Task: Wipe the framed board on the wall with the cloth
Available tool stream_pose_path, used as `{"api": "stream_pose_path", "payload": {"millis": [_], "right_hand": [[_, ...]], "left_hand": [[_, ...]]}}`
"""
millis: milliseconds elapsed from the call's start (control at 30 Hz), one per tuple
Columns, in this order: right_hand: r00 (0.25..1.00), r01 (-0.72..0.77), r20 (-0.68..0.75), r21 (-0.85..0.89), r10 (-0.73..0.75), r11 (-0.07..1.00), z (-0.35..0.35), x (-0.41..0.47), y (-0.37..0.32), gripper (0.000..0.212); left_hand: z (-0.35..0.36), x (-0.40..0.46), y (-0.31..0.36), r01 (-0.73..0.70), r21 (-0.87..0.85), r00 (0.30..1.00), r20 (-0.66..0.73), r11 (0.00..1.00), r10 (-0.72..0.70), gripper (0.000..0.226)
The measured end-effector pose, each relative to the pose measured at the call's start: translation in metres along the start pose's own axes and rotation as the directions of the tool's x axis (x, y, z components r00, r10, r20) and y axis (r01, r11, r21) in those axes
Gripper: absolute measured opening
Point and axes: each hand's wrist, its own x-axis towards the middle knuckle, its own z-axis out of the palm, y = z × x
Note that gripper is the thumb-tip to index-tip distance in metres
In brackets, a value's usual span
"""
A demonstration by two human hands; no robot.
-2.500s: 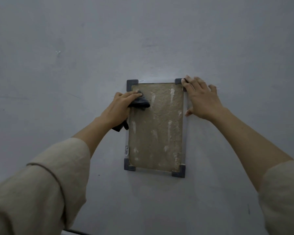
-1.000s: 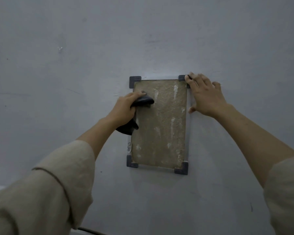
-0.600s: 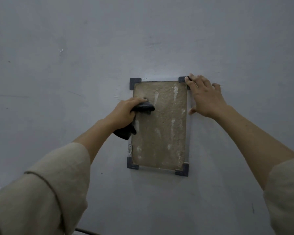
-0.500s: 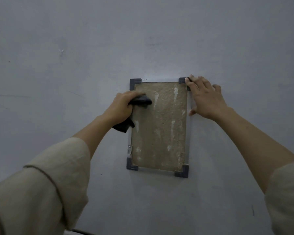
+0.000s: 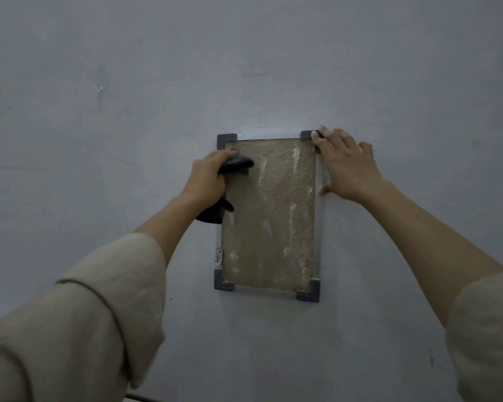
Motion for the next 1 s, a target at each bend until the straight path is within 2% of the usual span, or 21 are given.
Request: {"api": "stream_pose_path", "payload": {"millis": [167,233,300,367,433,600,667,733,800,933,1000], "right_hand": [[1.0,0.001,-0.002,0.004,-0.001,1.0,-0.002,0.0,-0.001,0.108],[1.0,0.002,0.001,0.005,-0.002,1.0,-0.003,0.0,0.0,0.108],[1.0,0.0,0.002,0.006,0.0,1.0,-0.002,-0.001,0.0,0.108],[1.0,0.0,0.003,0.006,0.0,1.0,-0.001,-0.001,-0.001,0.108],[1.0,0.001,0.005,0.005,-0.001,1.0,-0.002,-0.002,-0.001,0.108],[1.0,0.002,0.003,0.006,-0.002,1.0,-0.003,0.0,0.0,0.108],[1.0,0.001,0.004,0.0,-0.001,1.0,-0.002,0.0,0.0,0.108],[1.0,-0.001,0.005,0.0,0.001,1.0,-0.002,0.0,0.0,0.108],[1.0,-0.001,0.005,-0.001,0.001,1.0,-0.001,0.0,-0.002,0.108],[1.0,-0.003,0.011,0.0,0.003,1.0,-0.003,0.0,-0.002,0.109],[1.0,0.0,0.006,-0.006,0.0,1.0,-0.004,0.0,-0.001,0.108]], "left_hand": [[-0.004,-0.019,-0.002,-0.213,0.021,0.949,0.241,0.977,0.202,0.053],[-0.011,-0.014,-0.001,-0.235,0.006,0.951,0.207,0.972,0.228,0.054],[-0.011,-0.005,-0.003,-0.118,-0.01,0.992,0.044,0.993,0.118,0.054],[-0.002,-0.001,-0.004,0.01,-0.013,1.0,-0.024,1.0,-0.01,0.053],[0.009,-0.007,-0.004,0.01,0.008,0.999,0.031,1.0,-0.011,0.055],[-0.006,-0.013,-0.002,-0.214,0.029,0.959,0.199,0.976,0.204,0.054],[-0.013,-0.003,-0.006,-0.186,0.027,0.976,0.122,0.982,0.182,0.054],[-0.009,0.001,-0.009,-0.067,0.028,0.997,0.043,0.997,0.066,0.054],[0.001,-0.01,-0.004,-0.021,0.029,0.998,0.057,0.999,0.019,0.055],[-0.002,-0.028,-0.002,-0.182,0.016,0.957,0.233,0.983,0.173,0.056],[-0.01,-0.024,-0.006,-0.195,0.008,0.953,0.239,0.981,0.188,0.055]]}}
